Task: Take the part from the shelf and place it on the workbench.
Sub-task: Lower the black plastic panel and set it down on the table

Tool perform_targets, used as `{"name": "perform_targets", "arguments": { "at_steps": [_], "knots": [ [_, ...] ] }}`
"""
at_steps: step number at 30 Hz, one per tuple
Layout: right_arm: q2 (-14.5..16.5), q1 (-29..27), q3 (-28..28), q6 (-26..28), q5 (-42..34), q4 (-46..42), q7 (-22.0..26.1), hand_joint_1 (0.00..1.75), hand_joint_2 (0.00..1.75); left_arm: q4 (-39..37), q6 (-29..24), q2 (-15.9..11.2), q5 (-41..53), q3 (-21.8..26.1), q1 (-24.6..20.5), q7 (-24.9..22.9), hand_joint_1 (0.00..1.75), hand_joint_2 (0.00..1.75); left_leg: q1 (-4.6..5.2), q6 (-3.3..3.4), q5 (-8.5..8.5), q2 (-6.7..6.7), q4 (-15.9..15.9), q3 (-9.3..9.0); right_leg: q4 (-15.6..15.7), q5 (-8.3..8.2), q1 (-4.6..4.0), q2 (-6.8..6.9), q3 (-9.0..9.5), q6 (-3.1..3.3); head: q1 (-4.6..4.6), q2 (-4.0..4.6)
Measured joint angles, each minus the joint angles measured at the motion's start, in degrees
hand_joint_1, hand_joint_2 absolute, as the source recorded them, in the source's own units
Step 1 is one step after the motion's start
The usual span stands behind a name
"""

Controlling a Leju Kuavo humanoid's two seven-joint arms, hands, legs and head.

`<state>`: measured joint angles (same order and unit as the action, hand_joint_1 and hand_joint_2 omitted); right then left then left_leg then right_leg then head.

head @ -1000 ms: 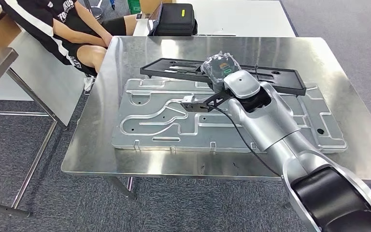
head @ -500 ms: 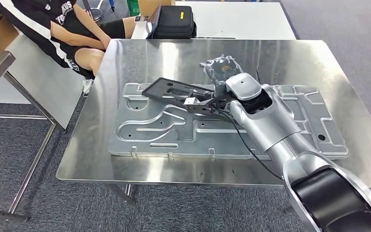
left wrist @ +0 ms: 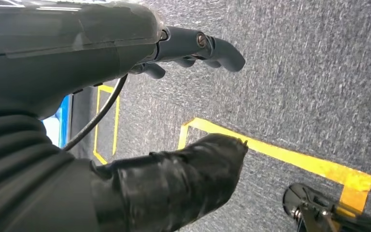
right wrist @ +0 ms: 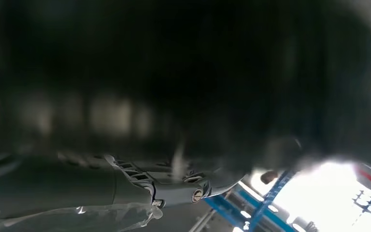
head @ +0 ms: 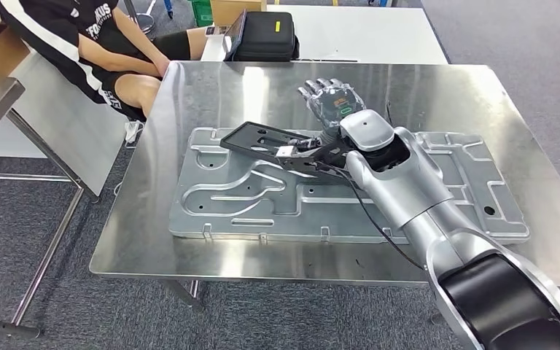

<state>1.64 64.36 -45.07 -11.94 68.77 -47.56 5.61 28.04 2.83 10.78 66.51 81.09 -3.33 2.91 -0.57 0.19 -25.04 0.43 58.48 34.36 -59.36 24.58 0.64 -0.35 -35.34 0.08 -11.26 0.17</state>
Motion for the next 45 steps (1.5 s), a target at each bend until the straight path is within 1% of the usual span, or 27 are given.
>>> {"name": "perform_targets", "arguments": {
  "at_steps": [2,5,6,7,8,11,12,14,16,18,20,22,23,25,27,31,32,33,35,36,37,38,39,40,42,44,45],
  "knots": [
    [0.0,0.1,0.0,0.1,0.0,0.1,0.0,0.0,0.0,0.0,0.0,0.0,0.0,0.0,0.0,0.1,0.0,0.0,-0.13,0.75,0.58,-0.13,-0.4,0.06,-1.9,1.65,0.05,0.04,-0.88,-0.45,0.0,0.0],
    [-0.2,0.1,0.0,0.1,0.0,0.4,0.1,0.0,0.0,0.0,0.0,0.1,0.0,0.1,0.0,0.4,0.0,0.0,0.02,1.41,1.1,-0.29,-0.4,0.69,-12.0,7.55,0.09,0.14,-4.89,-0.68,0.01,0.0],
    [-0.2,0.0,0.0,0.1,0.0,0.5,0.1,0.0,0.0,0.0,0.0,0.0,0.0,0.2,0.0,0.5,0.0,0.0,0.17,1.55,1.19,-0.3,-0.2,0.97,-14.8,8.54,0.09,0.15,-5.85,-0.63,0.01,0.0],
    [-0.3,-0.1,0.0,0.1,0.0,0.6,0.1,0.0,0.0,0.0,0.0,0.0,0.0,0.2,0.0,0.6,0.0,0.0,0.33,1.67,1.29,-0.28,-0.1,1.24,-15.5,8.49,0.06,0.15,-5.88,-0.47,0.02,0.0],
    [-0.3,-0.2,0.0,0.1,0.1,0.6,0.1,0.0,0.0,0.0,0.0,0.0,0.0,0.3,0.0,0.6,0.0,0.0,0.51,1.75,1.41,-0.23,0.0,1.48,-14.1,7.52,-0.02,0.14,-4.82,-0.18,0.01,0.0],
    [-0.4,0.0,0.0,0.0,0.1,0.6,0.1,0.0,0.0,0.0,0.1,0.2,0.0,0.3,0.0,0.6,0.0,0.0,0.91,1.65,1.87,-0.16,0.2,1.92,-3.4,3.7,-0.66,0.2,1.25,1.25,0.0,0.0],
    [-0.4,0.1,0.0,0.0,0.1,0.6,0.1,0.0,0.0,0.0,0.1,0.3,0.0,0.3,0.0,0.6,0.0,0.0,0.9,1.43,2.09,-0.19,0.2,2.06,-1.3,3.17,-0.9,0.24,2.3,1.55,0.0,0.0],
    [-0.4,0.2,0.0,0.0,0.1,0.5,0.1,0.0,0.0,0.0,0.1,0.3,0.0,0.4,0.0,0.6,0.0,0.0,0.8,0.8,2.64,-0.22,0.1,2.31,-0.2,2.64,-1.2,0.32,2.47,1.72,0.01,0.0],
    [-0.4,0.3,0.0,0.0,0.1,0.5,0.1,0.0,0.0,0.0,0.1,0.3,0.0,0.4,0.1,0.6,0.0,0.0,0.72,0.18,2.24,-0.19,0.5,2.72,0.4,1.68,-0.86,0.52,2.33,1.95,0.01,0.0],
    [-0.3,0.4,0.0,0.0,0.1,0.5,0.1,0.0,0.0,0.0,0.1,0.2,0.0,0.4,0.0,0.6,0.0,0.0,0.59,-0.47,-1.16,-0.14,3.9,4.17,1.0,0.43,-0.41,0.78,1.7,2.39,0.01,0.0],
    [-0.2,0.3,0.0,0.0,0.1,0.5,0.1,0.0,0.0,0.0,0.1,0.2,0.0,0.4,0.0,0.6,0.0,0.0,0.21,-1.11,-6.1,-0.14,11.2,6.55,0.9,-0.57,-0.41,0.84,0.31,2.62,0.0,0.0],
    [-0.2,0.1,0.0,0.0,0.1,0.5,0.1,0.0,0.0,0.0,0.1,0.2,0.0,0.4,0.0,0.6,0.0,0.0,-0.17,-1.64,-8.38,-0.16,15.7,7.06,0.5,-1.5,-0.36,0.84,-1.33,2.43,0.0,0.0],
    [-0.2,0.0,0.0,0.0,0.1,0.5,0.1,0.0,0.0,0.0,0.1,0.2,0.0,0.4,0.0,0.6,0.0,0.0,-0.32,-1.86,-8.05,-0.18,14.6,5.64,0.3,-1.95,-0.26,0.83,-2.12,2.25,0.0,0.0],
    [-0.2,0.0,0.0,0.0,0.1,0.5,0.1,0.0,0.0,0.0,0.1,0.1,0.0,0.4,-0.1,0.6,0.0,0.0,-0.6,-2.12,-6.17,-0.2,7.0,0.03,-0.2,-2.76,-0.01,0.82,-3.47,1.67,0.0,0.0],
    [-0.3,0.1,0.1,0.0,0.2,0.4,0.1,0.0,0.0,0.0,0.2,0.0,0.0,0.4,-0.1,0.6,0.0,0.0,-0.44,-1.74,-4.73,-0.02,0.9,-3.75,-0.7,-3.45,0.03,0.81,-4.24,0.9,0.03,0.0],
    [-0.4,0.3,0.1,0.0,0.3,0.4,0.2,0.0,0.0,0.0,0.3,0.0,0.0,0.4,-0.1,0.6,0.0,0.0,-0.11,0.17,-2.82,0.0,-0.1,-3.22,-0.3,-4.63,0.1,0.7,-4.71,-0.5,0.1,0.0],
    [-0.5,0.3,0.1,0.0,0.4,0.5,0.2,0.0,0.0,0.0,0.4,0.0,0.0,0.4,-0.2,0.6,0.0,0.0,-0.19,0.68,-2.05,-0.15,-0.3,-2.8,-1.0,-3.51,0.15,0.61,-5.21,-0.77,0.11,0.0],
    [-0.5,0.3,0.1,0.0,0.4,0.5,0.2,0.0,0.0,0.0,0.4,0.0,0.0,0.4,-0.3,0.6,0.0,0.0,-0.28,1.15,-1.23,-0.32,-0.5,-2.18,-3.0,-1.22,0.21,0.52,-6.04,-1.0,0.12,0.0],
    [-0.6,0.3,0.1,0.0,0.7,0.7,0.4,0.0,0.0,0.0,0.5,-0.1,0.0,0.4,-0.3,0.6,0.0,0.0,-0.15,1.68,0.12,-0.58,-0.5,-0.67,-10.0,4.83,0.28,0.46,-7.97,-1.33,0.13,0.0],
    [-0.6,0.2,0.1,0.0,0.8,0.8,0.5,0.0,0.0,0.0,0.5,-0.2,0.0,0.4,-0.3,0.6,0.0,0.0,-0.05,1.76,0.73,-0.66,-0.4,0.19,-13.8,6.84,0.28,0.45,-8.63,-1.45,0.13,0.0],
    [-0.6,0.1,0.0,0.0,1.0,1.0,0.7,0.0,0.0,0.0,0.5,-0.3,0.0,0.5,-0.3,0.5,0.0,0.0,0.03,1.76,1.31,-0.71,-0.3,1.04,-16.3,7.47,0.27,0.45,-8.6,-1.49,0.13,0.0],
    [-0.6,0.0,0.0,0.0,1.0,1.1,0.8,0.0,0.0,0.0,0.5,-0.3,0.0,0.5,-0.3,0.5,0.0,0.0,0.12,1.73,1.89,-0.73,-0.2,1.89,-16.9,7.01,0.26,0.45,-7.67,-1.43,0.13,0.0],
    [-0.6,0.0,0.0,0.0,1.1,1.3,0.9,0.0,0.0,0.0,0.6,-0.4,0.0,0.5,-0.3,0.5,0.0,0.0,0.2,1.66,2.48,-0.71,-0.1,2.71,-15.4,5.87,0.24,0.44,-5.65,-1.24,0.13,0.0],
    [-0.5,0.0,0.0,0.0,1.1,1.4,0.8,0.0,0.0,0.0,0.6,-0.4,0.0,0.5,-0.3,0.5,0.0,0.0,0.27,1.55,3.04,-0.67,-0.1,3.42,-12.1,4.85,0.18,0.42,-2.69,-0.93,0.13,0.0],
    [-0.3,0.3,0.0,0.0,1.1,1.4,0.8,0.0,0.0,0.0,0.6,-0.4,0.0,0.5,-0.3,0.5,0.0,0.0,0.44,1.13,4.13,-0.56,0.0,4.39,-4.1,4.83,-0.17,0.37,3.53,-0.17,0.08,0.0],
    [-0.1,0.6,0.0,0.1,1.1,1.4,0.8,0.0,0.0,0.0,0.7,-0.4,0.0,0.5,-0.3,0.5,0.0,0.0,0.39,0.53,5.26,-0.53,-0.2,4.68,0.1,5.33,-0.64,0.34,5.98,0.36,0.07,0.0],
    [-0.1,0.6,0.0,0.0,1.1,1.5,0.8,0.0,0.0,0.0,0.7,-0.5,0.0,0.5,-0.2,0.5,0.0,0.0,0.35,0.17,5.93,-0.49,-0.6,4.77,0.4,4.79,-0.66,0.39,5.58,0.62,0.06,0.0]
  ]
}}
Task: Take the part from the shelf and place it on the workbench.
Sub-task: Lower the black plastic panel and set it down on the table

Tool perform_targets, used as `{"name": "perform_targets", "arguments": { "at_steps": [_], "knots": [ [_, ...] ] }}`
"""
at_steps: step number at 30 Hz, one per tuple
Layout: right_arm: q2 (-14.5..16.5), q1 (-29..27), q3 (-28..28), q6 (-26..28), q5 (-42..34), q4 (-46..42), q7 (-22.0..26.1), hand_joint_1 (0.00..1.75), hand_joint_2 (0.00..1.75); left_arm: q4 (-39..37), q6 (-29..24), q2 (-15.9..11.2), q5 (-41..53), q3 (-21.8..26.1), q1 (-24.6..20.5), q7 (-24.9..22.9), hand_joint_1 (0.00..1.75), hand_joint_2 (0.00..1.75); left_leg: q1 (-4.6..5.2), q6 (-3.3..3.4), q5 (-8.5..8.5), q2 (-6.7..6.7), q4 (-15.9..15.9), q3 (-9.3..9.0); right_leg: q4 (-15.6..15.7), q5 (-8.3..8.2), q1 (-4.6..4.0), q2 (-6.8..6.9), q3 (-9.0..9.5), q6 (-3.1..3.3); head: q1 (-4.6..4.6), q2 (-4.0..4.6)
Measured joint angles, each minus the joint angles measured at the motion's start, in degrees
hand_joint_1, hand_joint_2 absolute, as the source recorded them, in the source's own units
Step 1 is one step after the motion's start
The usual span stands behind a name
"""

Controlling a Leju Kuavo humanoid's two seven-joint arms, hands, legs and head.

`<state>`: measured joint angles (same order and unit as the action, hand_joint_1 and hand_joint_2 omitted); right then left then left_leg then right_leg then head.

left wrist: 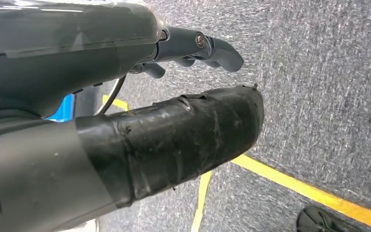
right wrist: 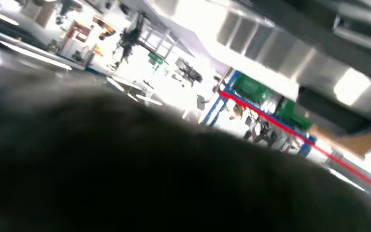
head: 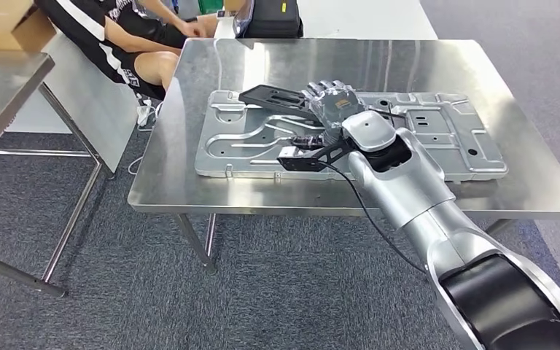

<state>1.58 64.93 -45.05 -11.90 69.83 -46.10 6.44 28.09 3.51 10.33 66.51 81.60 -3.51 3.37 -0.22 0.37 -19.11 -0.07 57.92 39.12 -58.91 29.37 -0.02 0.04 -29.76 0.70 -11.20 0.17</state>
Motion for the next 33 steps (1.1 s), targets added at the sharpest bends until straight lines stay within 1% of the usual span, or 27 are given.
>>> {"name": "perform_targets", "arguments": {
  "at_steps": [1,2,3,4,5,6,7,11,12,15,16,17,18,19,21,22,23,24,25,26,27,28,29,30,31,32,33],
  "knots": [
    [0.0,0.0,0.0,0.0,0.0,0.1,0.0,0.0,0.0,0.0,0.0,0.0,0.0,0.0,0.0,0.0,0.0,0.0,-0.09,-0.32,0.08,0.1,-0.1,0.26,0.4,-0.7,0.04,0.15,-0.41,0.36,0.04,0.0],
    [0.1,0.1,0.0,0.0,0.0,0.1,0.0,0.0,0.0,0.0,0.0,-0.1,0.0,0.0,0.1,0.0,0.0,0.0,-0.15,-0.61,-0.87,0.2,0.4,0.79,0.7,-1.43,0.16,0.32,-1.0,0.88,0.03,0.0],
    [0.2,0.0,0.0,0.0,0.0,0.1,0.0,0.0,0.0,0.0,0.0,-0.1,0.0,0.0,0.1,0.0,0.0,0.0,-0.21,-0.89,-3.06,0.27,1.9,1.47,0.9,-2.34,0.33,0.47,-1.76,1.37,0.03,0.0],
    [0.3,0.1,0.0,-0.1,0.0,0.2,0.0,0.0,0.0,0.0,0.0,-0.1,0.0,0.0,0.1,0.0,0.0,0.0,-0.39,-1.1,-6.2,0.28,4.6,2.26,1.0,-3.18,0.38,0.57,-2.56,1.71,0.03,0.0],
    [0.4,0.1,0.0,-0.1,0.0,0.2,0.0,0.0,0.0,0.0,0.0,-0.1,0.0,0.0,0.1,0.0,0.0,0.0,-0.46,-1.29,-9.17,0.26,7.6,2.97,1.0,-3.85,0.37,0.57,-3.39,1.93,0.03,0.0],
    [0.4,0.0,0.0,-0.1,0.0,0.2,0.0,0.0,0.0,-0.1,0.0,-0.1,0.0,0.0,0.1,0.0,0.0,0.0,-0.54,-1.45,-11.23,0.24,10.1,3.45,1.0,-4.31,0.34,0.56,-3.97,1.96,0.03,0.0],
    [0.4,0.0,0.0,-0.1,0.0,0.2,0.0,0.0,0.0,-0.1,0.0,-0.1,0.0,0.0,0.1,-0.1,0.0,0.0,-0.57,-1.53,-12.22,0.24,11.7,3.72,0.9,-4.58,0.32,0.56,-4.3,1.96,0.03,0.0],
    [0.4,0.0,0.0,-0.1,0.0,0.2,0.0,0.0,0.0,-0.1,0.0,-0.1,0.0,0.0,0.1,-0.1,0.0,0.0,-0.57,-1.64,-13.06,0.24,14.2,4.07,0.9,-5.03,0.29,0.57,-4.92,1.92,0.03,0.0],
    [0.4,-0.1,0.0,-0.1,0.0,0.3,0.0,0.0,0.0,-0.1,0.0,-0.1,0.0,0.0,0.1,-0.1,0.0,0.0,-0.58,-1.74,-12.03,0.24,15.1,3.31,0.7,-5.64,0.32,0.6,-5.92,1.79,0.03,0.0],
    [0.4,-0.2,0.0,0.0,0.0,0.4,0.0,0.0,0.0,-0.1,0.0,-0.4,0.0,0.0,0.0,0.0,0.0,0.0,-0.32,-1.21,-10.5,0.49,4.4,-7.51,-0.7,-9.05,0.36,0.72,-10.28,0.32,0.07,0.0],
    [0.4,-0.1,0.0,0.0,0.0,0.4,0.0,0.0,0.0,-0.1,0.0,-0.4,0.0,0.0,0.0,0.0,0.0,0.0,-0.22,-0.73,-10.96,0.55,0.6,-10.12,-0.9,-9.94,0.31,0.71,-10.87,-0.21,0.08,0.0],
    [0.4,-0.1,0.0,0.0,0.0,0.4,0.0,0.0,0.0,-0.1,0.0,-0.4,0.0,0.0,0.0,0.0,0.0,0.0,-0.29,-0.29,-10.45,0.43,0.6,-9.68,-0.8,-10.22,0.34,0.66,-10.93,-0.52,0.09,0.0],
    [0.4,-0.1,0.0,0.0,0.0,0.5,0.0,0.0,0.0,-0.1,0.0,-0.4,0.0,0.0,-0.1,0.0,0.0,0.0,-0.33,0.25,-9.86,0.31,0.5,-9.28,-1.2,-9.52,0.43,0.55,-11.28,-0.83,0.09,0.0],
    [0.4,-0.1,0.0,0.0,0.0,0.5,0.0,0.0,0.0,-0.1,0.0,-0.4,0.0,0.0,-0.2,0.0,0.0,0.0,-0.41,0.82,-9.12,0.14,0.4,-8.73,-2.5,-7.67,0.51,0.43,-11.86,-1.12,0.09,0.0],
    [0.3,-0.1,0.0,-0.1,0.0,0.5,0.0,0.0,0.0,-0.1,0.0,-0.4,0.0,0.0,-0.3,0.0,0.0,0.0,-0.39,1.59,-7.59,-0.11,0.3,-7.25,-8.2,-1.66,0.7,0.25,-13.61,-1.59,0.09,0.0],
    [0.3,-0.1,0.0,-0.1,0.0,0.5,0.0,0.0,0.0,-0.1,0.0,-0.4,0.0,0.0,-0.3,0.0,0.0,0.0,-0.33,1.74,-6.99,-0.2,0.4,-6.51,-11.4,0.82,0.74,0.23,-14.38,-1.76,0.09,0.0],
    [0.3,-0.1,0.0,-0.1,0.0,0.6,0.0,0.0,0.0,-0.1,0.0,-0.4,0.0,0.0,-0.3,0.0,0.0,0.0,-0.26,1.76,-6.4,-0.25,0.4,-5.75,-14.5,2.35,0.76,0.22,-14.96,-1.9,0.09,0.0],
    [0.3,-0.2,0.0,-0.1,0.0,0.6,0.0,0.0,0.0,-0.1,0.0,-0.4,0.0,0.0,-0.3,0.0,0.0,0.0,-0.19,1.75,-5.86,-0.3,0.4,-5.01,-16.7,2.63,0.78,0.23,-15.07,-1.96,0.09,0.0],
    [0.3,-0.3,0.0,-0.1,0.0,0.6,0.0,0.0,0.0,-0.1,0.0,-0.5,0.0,0.0,-0.2,-0.1,0.0,0.0,-0.12,1.72,-5.25,-0.35,0.5,-4.16,-18.0,2.04,0.78,0.23,-14.57,-1.95,0.09,0.0],
    [0.3,-0.3,0.0,-0.1,0.0,0.7,0.0,0.0,0.0,-0.1,0.0,-0.5,0.0,0.0,-0.2,-0.1,0.0,0.0,-0.04,1.68,-4.57,-0.35,0.5,-3.24,-17.9,0.8,0.78,0.22,-13.27,-1.85,0.09,0.0],
    [0.2,-0.4,0.0,0.0,0.0,0.7,0.0,0.0,0.0,-0.1,0.0,-0.5,0.0,0.0,-0.2,-0.1,0.0,0.0,0.05,1.61,-3.9,-0.32,0.5,-2.4,-16.0,-0.61,0.74,0.19,-10.96,-1.6,0.09,0.0],
    [0.2,-0.3,0.0,0.0,0.0,0.7,0.0,0.0,0.0,-0.1,0.0,-0.4,0.0,0.0,-0.2,-0.1,0.0,0.0,0.11,1.48,-3.27,-0.27,0.6,-1.69,-12.2,-1.19,0.59,0.11,-7.52,-1.14,0.09,0.0],
    [0.3,-0.2,0.0,0.0,0.0,0.6,0.0,0.0,0.0,-0.1,0.0,-0.4,0.0,0.0,-0.2,-0.1,0.0,0.0,0.2,1.29,-2.72,-0.19,0.7,-1.17,-7.5,-0.8,0.4,0.05,-3.92,-0.65,0.08,0.0],
    [0.3,-0.1,0.0,0.0,0.0,0.5,0.0,0.0,0.0,-0.1,0.0,-0.3,0.0,0.0,-0.2,-0.1,0.0,0.0,0.23,1.0,-2.15,-0.17,0.6,-0.9,-3.7,-0.16,0.15,-0.01,-1.2,-0.25,0.07,0.0],
    [0.4,0.1,0.0,0.0,0.0,0.4,0.0,0.0,0.0,-0.1,0.0,-0.2,0.0,0.0,-0.1,-0.1,0.0,0.0,0.16,0.67,-1.61,-0.19,0.5,-0.77,-1.0,0.55,-0.12,-0.04,0.59,0.1,0.06,0.0],
    [0.4,0.2,0.0,0.0,0.0,0.4,0.0,0.0,0.0,-0.1,0.0,-0.2,0.0,0.0,-0.1,-0.1,0.0,0.0,0.09,0.33,-1.03,-0.2,0.3,-0.71,0.2,0.63,-0.32,-0.02,0.95,0.29,0.06,0.0],
    [0.4,0.2,0.0,0.0,0.0,0.4,0.0,0.0,0.0,-0.1,0.0,-0.2,0.0,0.0,0.0,-0.1,0.0,0.0,0.0,-0.04,-0.55,-0.19,0.0,-0.56,0.4,-0.07,-0.26,0.09,0.48,0.57,0.07,0.0]
  ]
}}
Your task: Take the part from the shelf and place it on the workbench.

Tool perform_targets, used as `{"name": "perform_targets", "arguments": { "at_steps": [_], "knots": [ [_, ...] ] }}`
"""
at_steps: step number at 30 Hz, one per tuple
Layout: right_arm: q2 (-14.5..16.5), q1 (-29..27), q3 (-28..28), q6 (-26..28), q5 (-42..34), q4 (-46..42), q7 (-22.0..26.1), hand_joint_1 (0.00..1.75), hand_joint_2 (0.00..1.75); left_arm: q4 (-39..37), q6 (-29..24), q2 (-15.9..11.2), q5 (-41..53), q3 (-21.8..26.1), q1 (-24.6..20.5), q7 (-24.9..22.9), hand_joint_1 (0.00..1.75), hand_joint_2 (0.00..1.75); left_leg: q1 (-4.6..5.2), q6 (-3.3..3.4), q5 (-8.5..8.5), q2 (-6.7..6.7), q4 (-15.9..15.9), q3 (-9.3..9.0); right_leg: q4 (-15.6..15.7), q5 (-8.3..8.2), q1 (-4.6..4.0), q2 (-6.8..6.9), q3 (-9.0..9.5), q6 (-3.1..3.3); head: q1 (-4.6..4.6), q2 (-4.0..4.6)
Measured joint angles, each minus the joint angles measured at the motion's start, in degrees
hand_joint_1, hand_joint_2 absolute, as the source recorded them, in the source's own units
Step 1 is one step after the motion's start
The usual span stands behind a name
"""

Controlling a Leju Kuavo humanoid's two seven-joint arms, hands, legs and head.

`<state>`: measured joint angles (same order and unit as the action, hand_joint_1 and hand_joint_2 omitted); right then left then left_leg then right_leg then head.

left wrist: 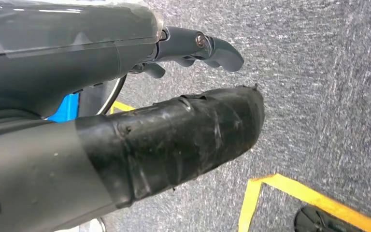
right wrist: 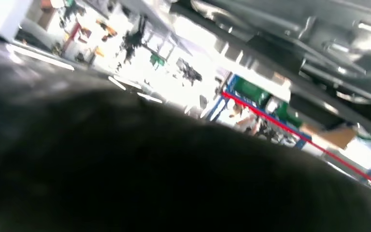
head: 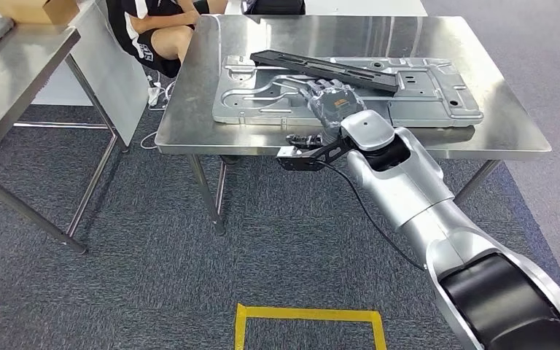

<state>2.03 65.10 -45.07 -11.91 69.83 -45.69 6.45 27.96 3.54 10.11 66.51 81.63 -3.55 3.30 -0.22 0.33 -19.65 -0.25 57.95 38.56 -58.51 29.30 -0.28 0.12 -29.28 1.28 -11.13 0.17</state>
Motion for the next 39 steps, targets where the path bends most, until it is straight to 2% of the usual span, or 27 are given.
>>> {"name": "perform_targets", "arguments": {
  "at_steps": [1,2,3,5,6,7,8,10,12,13,15,17,18,20,21,22,23,24,26,28,30,32,34,36,37,38,39],
  "knots": [
    [0.0,0.0,0.0,0.0,0.0,0.0,0.0,0.0,0.0,0.0,0.0,0.0,0.0,0.0,0.0,0.0,0.0,0.0,-0.07,-0.29,-0.27,0.08,0.1,0.38,0.4,-0.69,0.1,0.17,-0.4,0.43,0.02,0.0],
    [0.1,0.0,0.0,0.0,0.0,0.0,0.0,0.0,0.0,0.0,0.0,0.0,0.0,0.0,0.0,0.0,0.0,0.0,-0.09,-0.54,-1.67,0.17,1.0,0.99,0.7,-1.54,0.28,0.33,-1.05,0.92,0.02,0.0],
    [0.2,0.0,0.0,0.0,0.0,0.1,0.0,0.0,0.0,0.0,0.0,0.0,0.0,0.0,0.0,0.0,0.0,0.0,-0.15,-0.78,-4.16,0.25,3.0,1.79,1.0,-2.45,0.48,0.47,-1.85,1.33,0.02,0.0],
    [0.3,0.0,0.0,0.0,0.0,0.1,0.0,0.0,0.0,0.0,0.0,0.0,0.0,0.0,0.0,0.0,0.0,0.0,-0.36,-1.22,-10.02,0.29,9.9,3.51,0.9,-3.97,0.45,0.5,-3.62,1.66,0.01,0.0],
    [0.3,-0.1,0.0,0.0,0.0,0.1,0.0,0.0,0.0,-0.1,0.0,0.0,0.0,0.0,0.0,0.0,0.0,0.0,-0.46,-1.46,-11.5,0.28,13.5,4.03,0.9,-4.67,0.44,0.5,-4.57,1.57,0.01,0.0],
    [0.3,-0.2,0.0,0.0,0.0,0.1,0.0,0.0,0.0,-0.1,0.0,0.0,0.0,0.0,0.0,0.0,0.0,0.0,-0.53,-1.66,-11.46,0.28,16.0,3.96,0.7,-5.35,0.45,0.53,-5.55,1.43,0.01,0.0],
    [0.3,-0.3,0.0,0.0,0.0,0.1,0.0,0.0,0.0,-0.1,0.0,-0.1,0.0,0.0,0.0,0.0,0.0,0.0,-0.58,-1.81,-10.3,0.27,16.6,3.07,0.6,-5.99,0.51,0.57,-6.54,1.25,0.01,0.0],
    [0.3,-0.4,0.0,0.0,0.0,0.1,0.0,0.0,0.0,-0.1,0.0,-0.2,0.0,0.0,0.0,0.0,0.0,0.0,-0.71,-1.95,-7.6,0.25,12.0,-1.58,-0.1,-7.0,0.65,0.64,-8.33,0.77,0.01,0.0],
    [0.3,-0.3,0.0,0.0,0.0,0.1,0.0,0.0,0.0,-0.1,0.0,-0.2,0.0,0.0,0.0,0.0,0.0,0.0,-0.62,-1.71,-8.51,0.34,4.2,-7.39,-0.9,-7.68,0.57,0.64,-9.54,0.17,0.01,0.0],
    [0.3,-0.3,0.0,0.0,0.0,0.1,0.0,0.0,0.0,-0.1,0.0,-0.2,0.0,0.0,0.0,0.0,0.0,0.0,-0.52,-1.46,-9.46,0.41,1.6,-9.01,-1.2,-8.0,0.51,0.68,-9.8,-0.14,0.02,0.0],
    [0.2,-0.3,0.0,0.0,0.0,0.1,0.0,0.0,0.0,-0.1,0.0,-0.2,0.0,0.0,0.0,0.0,0.0,0.0,-0.38,-0.59,-9.9,0.51,0.2,-9.36,-1.2,-8.73,0.45,0.74,-9.98,-0.84,0.04,0.0],
    [0.2,-0.2,0.0,0.0,0.0,0.1,0.0,0.0,0.0,-0.1,0.0,-0.2,0.0,0.0,-0.1,0.0,0.0,0.0,-0.5,0.49,-8.97,0.25,-0.1,-8.86,-2.2,-7.51,0.6,0.53,-10.59,-1.53,0.05,0.0],
    [0.2,-0.2,0.0,0.0,0.0,0.1,0.0,0.0,0.0,-0.1,0.0,-0.2,0.0,0.0,-0.2,0.0,0.0,0.0,-0.58,1.04,-8.38,0.09,-0.2,-8.47,-4.1,-5.55,0.66,0.37,-11.34,-1.83,0.05,0.0],
    [0.2,-0.2,0.0,0.0,0.0,0.2,0.0,0.0,0.0,-0.1,0.0,-0.2,0.0,0.0,-0.2,0.0,0.0,0.0,-0.5,1.61,-7.31,-0.13,-0.1,-7.19,-11.1,-0.13,0.8,0.16,-13.69,-2.27,0.05,0.0],
    [0.2,-0.2,0.0,0.0,0.0,0.2,0.0,0.0,0.0,-0.1,0.0,-0.2,0.0,0.0,-0.1,0.0,0.0,0.0,-0.44,1.65,-6.82,-0.17,0.0,-6.49,-14.9,1.67,0.85,0.13,-14.71,-2.42,0.04,0.0],
    [0.2,-0.3,0.0,0.0,0.0,0.3,0.0,0.0,0.0,-0.1,0.0,-0.3,0.0,0.0,-0.1,0.0,0.0,0.0,-0.39,1.64,-6.37,-0.19,0.1,-5.78,-17.5,2.38,0.91,0.12,-15.14,-2.49,0.04,0.0],
    [0.2,-0.4,0.0,0.0,0.0,0.3,0.0,0.0,0.0,-0.1,0.0,-0.3,0.0,0.0,0.0,0.0,0.0,0.0,-0.35,1.59,-5.99,-0.18,0.2,-5.15,-18.0,1.91,0.95,0.12,-14.52,-2.45,0.04,0.0],
    [0.2,-0.5,0.0,0.0,0.0,0.4,0.0,0.0,0.0,-0.1,0.0,-0.3,0.0,0.0,0.0,0.0,0.0,0.0,-0.31,1.51,-5.67,-0.14,0.3,-4.63,-16.2,0.71,0.95,0.11,-12.67,-2.28,0.04,0.0],
    [0.2,-0.4,0.0,0.0,0.0,0.4,0.0,0.0,0.0,-0.1,0.0,-0.2,0.0,0.0,0.0,0.0,0.0,0.0,-0.2,1.24,-5.17,-0.03,0.5,-3.95,-8.0,-1.25,0.69,0.05,-6.73,-1.45,0.05,0.0],
    [0.2,-0.2,0.0,0.0,0.0,0.4,0.0,0.0,0.0,-0.1,0.0,0.0,0.0,0.0,0.0,0.0,0.0,0.0,-0.19,0.71,-4.66,-0.02,0.5,-3.67,-1.9,-1.66,0.25,0.03,-2.9,-0.69,0.04,0.0],
    [0.2,-0.1,0.0,0.0,0.0,0.4,0.0,0.0,0.0,-0.1,0.0,0.0,0.0,0.0,0.0,0.0,0.0,0.0,-0.29,-0.04,-4.08,-0.05,0.3,-3.55,-0.6,-1.84,0.01,0.05,-2.6,-0.28,0.04,0.0],
    [0.2,-0.1,0.0,0.0,0.0,0.4,0.0,0.0,0.0,-0.1,0.0,0.0,0.0,0.0,0.0,0.0,0.0,0.0,-0.35,-0.64,-4.56,0.05,0.8,-3.06,0.2,-2.59,0.32,0.22,-2.7,0.35,0.04,0.0],
    [0.3,0.0,0.0,0.0,0.0,0.4,0.0,0.0,0.0,-0.1,0.0,-0.1,0.0,0.0,0.0,0.0,0.0,0.0,-0.44,-1.02,-7.81,0.18,5.0,-1.22,0.9,-3.49,0.66,0.41,-3.07,1.01,0.04,0.0],
    [0.3,-0.1,0.0,0.0,0.0,0.4,0.0,0.0,0.0,-0.1,0.0,-0.1,0.0,0.0,0.0,0.0,0.0,0.0,-0.57,-1.47,-11.92,0.2,12.4,1.62,0.9,-3.99,0.58,0.42,-3.83,1.25,0.03,0.0],
    [0.3,-0.2,0.0,0.0,0.0,0.5,0.0,0.0,0.0,-0.1,0.0,-0.1,0.0,0.0,0.1,0.0,0.0,0.0,-0.63,-1.7,-12.87,0.19,15.2,2.51,0.7,-4.18,0.54,0.43,-4.22,1.19,0.03,0.0],
    [0.3,-0.3,0.0,0.0,0.0,0.5,0.0,0.0,0.0,-0.1,0.0,-0.1,0.0,0.0,0.1,0.0,0.0,0.0,-0.68,-1.87,-12.76,0.18,16.0,2.49,0.5,-4.32,0.53,0.43,-4.59,1.11,0.03,0.0],
    [0.3,-0.4,0.0,0.0,0.0,0.5,0.0,0.0,0.0,-0.1,0.0,-0.1,0.0,0.0,0.1,0.0,0.0,0.0,-0.74,-1.97,-11.66,0.17,14.7,1.34,0.3,-4.41,0.56,0.43,-4.95,1.03,0.03,0.0]
  ]
}}
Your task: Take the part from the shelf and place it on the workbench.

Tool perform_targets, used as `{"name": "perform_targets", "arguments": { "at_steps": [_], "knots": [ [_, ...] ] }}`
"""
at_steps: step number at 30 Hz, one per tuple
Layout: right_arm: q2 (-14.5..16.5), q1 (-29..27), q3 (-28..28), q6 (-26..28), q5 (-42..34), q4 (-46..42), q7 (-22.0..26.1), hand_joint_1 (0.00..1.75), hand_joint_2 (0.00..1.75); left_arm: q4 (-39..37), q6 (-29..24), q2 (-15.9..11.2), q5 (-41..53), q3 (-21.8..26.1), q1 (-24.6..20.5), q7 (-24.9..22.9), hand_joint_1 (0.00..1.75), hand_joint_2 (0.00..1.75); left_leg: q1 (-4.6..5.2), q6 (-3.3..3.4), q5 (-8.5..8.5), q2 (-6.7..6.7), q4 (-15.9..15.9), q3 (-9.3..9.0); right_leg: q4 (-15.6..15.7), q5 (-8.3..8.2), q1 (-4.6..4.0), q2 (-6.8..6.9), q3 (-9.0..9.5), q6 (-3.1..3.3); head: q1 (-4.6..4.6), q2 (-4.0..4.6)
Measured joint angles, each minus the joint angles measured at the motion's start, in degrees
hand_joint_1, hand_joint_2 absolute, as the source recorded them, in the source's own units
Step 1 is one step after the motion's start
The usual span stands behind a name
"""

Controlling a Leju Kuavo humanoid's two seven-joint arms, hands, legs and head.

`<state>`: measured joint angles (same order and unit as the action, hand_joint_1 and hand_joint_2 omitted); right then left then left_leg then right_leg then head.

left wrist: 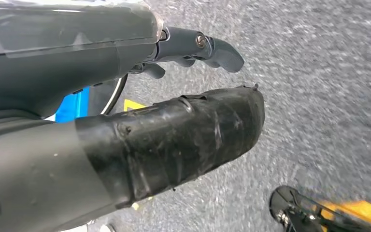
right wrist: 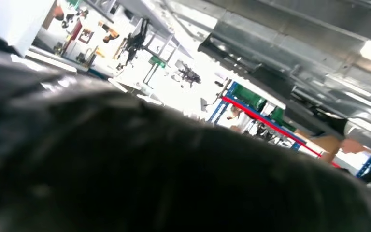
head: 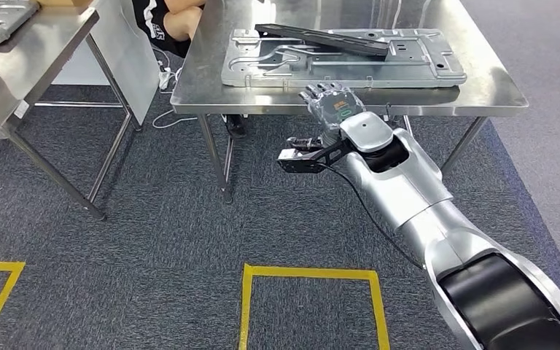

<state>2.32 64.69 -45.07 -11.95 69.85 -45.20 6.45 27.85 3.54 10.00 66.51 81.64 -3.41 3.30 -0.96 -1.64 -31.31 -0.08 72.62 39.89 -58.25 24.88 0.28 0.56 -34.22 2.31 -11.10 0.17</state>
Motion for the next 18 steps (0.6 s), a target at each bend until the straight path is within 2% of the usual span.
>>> {"name": "perform_targets", "arguments": {
  "at_steps": [2,3,4,7,9,10,12,13,14,15,17,18],
  "knots": [
    [0.0,0.0,0.0,0.0,0.0,0.0,0.0,0.0,0.0,0.0,0.0,-0.1,0.0,0.0,0.1,0.0,0.0,0.0,-0.12,0.04,2.88,-0.03,-7.5,-4.65,-0.7,-0.02,0.05,0.04,-0.59,-0.17,0.0,0.0],
    [0.0,0.0,0.0,0.0,0.0,0.0,0.0,0.0,0.0,0.0,0.0,-0.2,0.0,0.0,0.1,0.0,0.0,0.0,-0.05,0.24,3.82,0.01,-10.9,-6.61,-1.0,-0.05,0.01,0.06,-0.87,-0.35,0.01,0.0],
    [0.0,0.1,0.0,0.0,0.0,0.0,0.0,0.0,0.0,0.0,0.0,-0.2,0.0,0.0,0.1,0.0,0.0,0.0,0.04,0.46,4.14,0.04,-13.0,-7.76,-1.2,-0.12,-0.08,0.08,-1.1,-0.59,0.01,0.0],
    [0.0,0.1,0.0,0.0,0.0,0.0,0.0,0.0,0.0,0.0,0.0,-0.2,0.0,0.0,0.0,0.0,0.0,0.0,0.14,1.42,4.3,0.08,-14.2,-7.85,-1.4,-0.49,-0.25,0.08,-1.53,-1.49,0.01,0.0],
    [0.0,0.1,0.0,0.0,0.0,0.0,0.0,0.0,0.0,0.0,0.0,-0.2,0.0,0.0,0.0,0.0,0.0,0.0,-0.08,2.33,4.82,-0.09,-14.7,-7.75,-3.0,0.91,-0.16,-0.11,-2.26,-2.11,0.01,0.0],
    [0.0,0.2,0.0,0.0,0.0,0.0,0.0,0.0,0.0,0.0,0.0,-0.2,0.0,0.0,-0.1,0.0,0.0,0.0,-0.18,2.73,5.09,-0.2,-14.9,-7.64,-5.4,2.63,-0.09,-0.22,-3.25,-2.39,0.01,0.0],
    [-0.1,0.1,0.0,0.0,0.0,0.0,0.0,0.0,0.0,0.0,0.0,-0.2,0.0,0.0,0.0,0.0,0.0,0.0,-0.13,3.15,5.41,-0.32,-14.8,-7.18,-12.7,6.73,0.1,-0.36,-6.24,-2.84,0.01,0.0],
    [-0.1,0.0,0.0,0.0,0.0,0.0,0.0,0.0,0.0,0.0,0.0,-0.2,0.0,0.0,0.0,0.0,0.0,0.0,-0.11,3.19,5.51,-0.33,-14.7,-6.93,-15.9,7.92,0.2,-0.36,-7.5,-2.99,0.01,0.0],
    [-0.1,-0.2,0.0,0.0,0.0,0.0,0.0,0.0,0.0,0.0,0.0,-0.3,0.0,0.0,0.1,0.0,0.0,0.0,-0.11,3.19,5.59,-0.32,-14.6,-6.7,-17.4,8.0,0.3,-0.36,-7.92,-3.07,0.02,0.0],
    [-0.1,-0.2,0.0,0.0,0.0,0.0,0.0,0.0,0.0,0.0,0.0,-0.3,0.0,0.0,0.1,0.0,0.0,0.0,-0.11,3.16,5.63,-0.29,-14.5,-6.54,-16.6,6.97,0.39,-0.36,-7.22,-3.07,0.02,0.0],
    [-0.1,-0.1,0.0,0.0,0.0,0.0,0.0,0.0,0.0,0.0,0.0,-0.3,0.0,0.0,0.1,0.0,0.0,0.0,-0.11,3.02,5.57,-0.22,-14.2,-6.42,-9.6,3.54,0.48,-0.36,-3.24,-2.79,0.02,0.0],
    [-0.1,0.0,0.0,0.0,0.0,0.0,0.0,0.0,0.0,0.0,0.0,-0.2,0.0,0.0,0.0,0.0,0.0,0.0,-0.06,2.83,5.58,-0.21,-14.1,-6.34,-5.9,2.44,0.33,-0.39,-1.21,-2.59,0.02,0.0]
  ]
}}
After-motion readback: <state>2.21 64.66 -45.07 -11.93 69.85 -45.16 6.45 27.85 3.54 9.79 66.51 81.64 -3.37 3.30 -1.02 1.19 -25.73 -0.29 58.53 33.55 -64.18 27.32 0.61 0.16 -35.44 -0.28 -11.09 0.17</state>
